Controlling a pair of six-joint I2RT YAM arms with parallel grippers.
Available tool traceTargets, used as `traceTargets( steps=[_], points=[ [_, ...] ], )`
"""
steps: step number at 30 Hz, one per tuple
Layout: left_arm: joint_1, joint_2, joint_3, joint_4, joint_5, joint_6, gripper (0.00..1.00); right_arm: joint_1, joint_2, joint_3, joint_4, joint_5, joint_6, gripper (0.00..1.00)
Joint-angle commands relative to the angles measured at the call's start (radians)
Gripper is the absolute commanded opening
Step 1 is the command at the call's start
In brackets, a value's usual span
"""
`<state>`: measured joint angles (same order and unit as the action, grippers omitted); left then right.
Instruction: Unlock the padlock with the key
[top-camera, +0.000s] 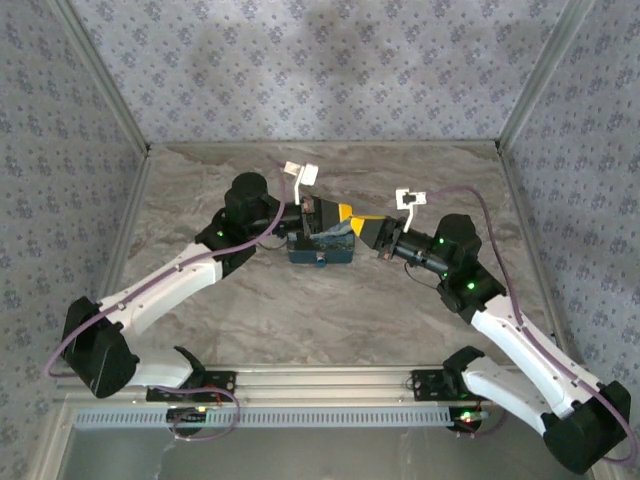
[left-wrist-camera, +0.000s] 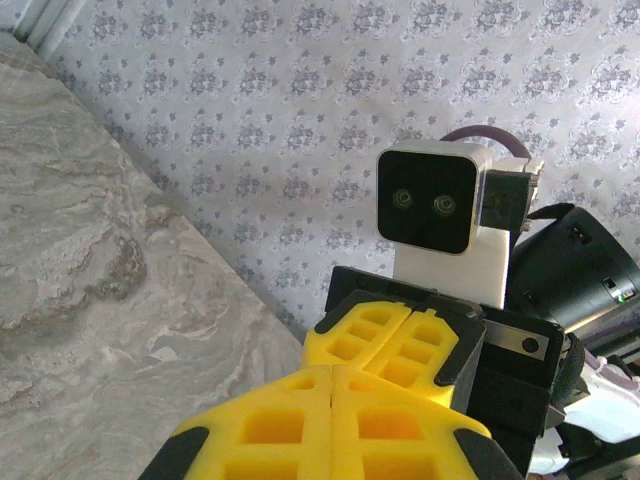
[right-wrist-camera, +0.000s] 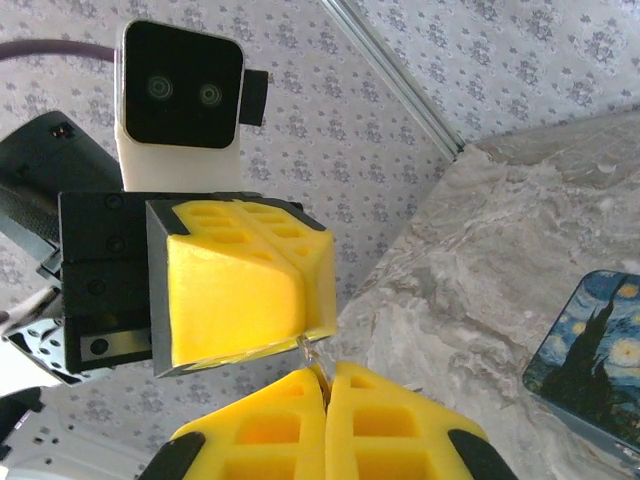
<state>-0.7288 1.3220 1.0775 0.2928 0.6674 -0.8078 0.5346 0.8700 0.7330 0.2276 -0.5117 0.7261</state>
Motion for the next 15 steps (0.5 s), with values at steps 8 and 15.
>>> traceTargets(
  steps=[8,15],
  points=[
    [-0.004,-0.044,-0.013,0.032,0.009,-0.004,0.00,-0.013,-0.017,-0.006,0.017,-0.001,-0.007,0.04],
    [-0.003,-0.038,-0.007,0.031,0.009,-0.005,0.00,-0.011,-0.025,0.002,0.013,0.001,-0.007,0.29]
  ],
)
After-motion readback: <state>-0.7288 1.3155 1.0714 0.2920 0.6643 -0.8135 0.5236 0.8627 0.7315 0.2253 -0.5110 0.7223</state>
